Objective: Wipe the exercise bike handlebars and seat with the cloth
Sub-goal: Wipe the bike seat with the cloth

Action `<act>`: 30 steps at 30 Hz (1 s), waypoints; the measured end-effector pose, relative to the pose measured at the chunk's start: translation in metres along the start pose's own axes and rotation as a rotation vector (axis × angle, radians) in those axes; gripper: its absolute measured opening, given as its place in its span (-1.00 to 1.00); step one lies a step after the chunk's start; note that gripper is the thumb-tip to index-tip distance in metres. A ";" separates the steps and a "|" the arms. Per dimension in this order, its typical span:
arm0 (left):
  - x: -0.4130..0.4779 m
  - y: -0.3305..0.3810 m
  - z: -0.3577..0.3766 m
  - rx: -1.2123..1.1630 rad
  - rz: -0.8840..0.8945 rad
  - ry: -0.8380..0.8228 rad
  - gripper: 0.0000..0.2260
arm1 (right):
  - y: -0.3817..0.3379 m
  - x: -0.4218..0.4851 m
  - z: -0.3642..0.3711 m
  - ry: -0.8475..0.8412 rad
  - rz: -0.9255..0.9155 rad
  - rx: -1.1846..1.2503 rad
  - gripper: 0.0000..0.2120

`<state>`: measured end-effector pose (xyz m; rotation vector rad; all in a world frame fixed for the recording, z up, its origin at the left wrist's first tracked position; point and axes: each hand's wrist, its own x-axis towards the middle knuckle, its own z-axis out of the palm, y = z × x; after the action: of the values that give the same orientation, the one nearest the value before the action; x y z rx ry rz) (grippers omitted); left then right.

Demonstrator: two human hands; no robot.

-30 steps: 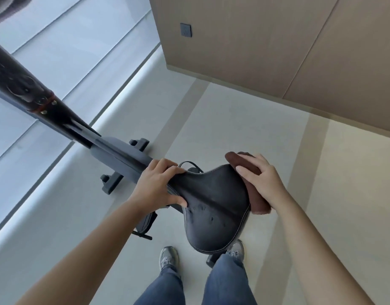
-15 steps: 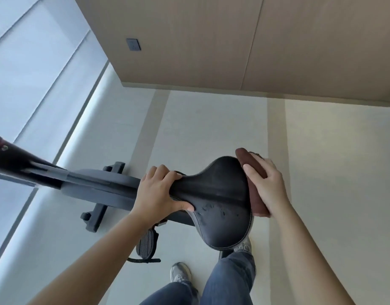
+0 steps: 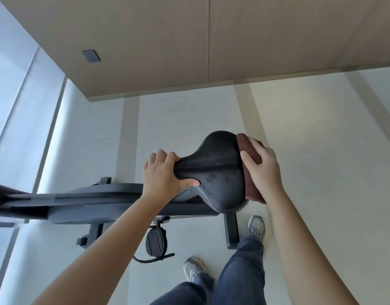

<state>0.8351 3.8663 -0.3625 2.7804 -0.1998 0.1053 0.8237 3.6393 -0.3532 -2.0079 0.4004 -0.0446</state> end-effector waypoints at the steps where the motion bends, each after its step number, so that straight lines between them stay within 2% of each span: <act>1: 0.000 0.000 0.000 0.001 0.005 0.003 -0.12 | 0.005 -0.019 0.001 0.060 0.008 0.033 -0.61; 3: 0.001 -0.001 0.001 0.010 0.019 0.019 -0.12 | 0.010 -0.049 0.009 0.183 0.016 0.079 -0.62; 5: 0.000 -0.003 0.001 0.015 0.023 0.021 -0.11 | 0.008 -0.050 0.014 0.230 0.026 0.089 -0.65; 8: 0.001 -0.001 -0.003 0.025 -0.013 -0.041 -0.13 | 0.000 -0.014 0.005 0.121 0.036 0.123 -0.68; 11: 0.001 0.001 -0.006 0.023 -0.045 -0.085 -0.27 | -0.003 -0.001 -0.002 0.071 0.078 0.220 -0.69; 13: -0.002 -0.002 -0.005 -0.019 -0.046 -0.062 -0.34 | -0.001 -0.017 0.004 0.162 0.075 0.177 -0.69; 16: -0.003 -0.004 -0.004 -0.049 -0.046 -0.049 -0.37 | 0.005 -0.061 0.032 0.439 0.084 0.118 -0.66; 18: -0.002 -0.003 -0.004 -0.053 -0.053 -0.055 -0.38 | 0.009 -0.080 0.051 0.580 0.013 0.085 -0.66; 20: -0.002 -0.003 -0.004 -0.064 -0.057 -0.059 -0.39 | 0.015 -0.078 0.055 0.597 -0.123 -0.021 -0.68; 23: -0.003 -0.006 -0.006 -0.108 -0.050 -0.067 -0.43 | 0.010 -0.056 0.034 0.405 -0.426 -0.355 -0.71; 26: -0.006 -0.011 -0.009 -0.159 -0.036 -0.077 -0.48 | -0.009 -0.031 0.028 0.035 -0.711 -0.682 -0.71; 28: -0.007 -0.015 -0.012 -0.185 -0.023 -0.096 -0.51 | -0.018 -0.021 0.029 -0.136 -0.800 -0.743 -0.69; 30: -0.008 -0.019 -0.015 -0.208 -0.022 -0.114 -0.53 | -0.014 -0.019 0.018 -0.217 -0.861 -0.720 -0.69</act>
<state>0.8292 3.8900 -0.3561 2.5818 -0.1965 -0.0754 0.8134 3.6661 -0.3466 -2.7158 -0.7082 -0.2413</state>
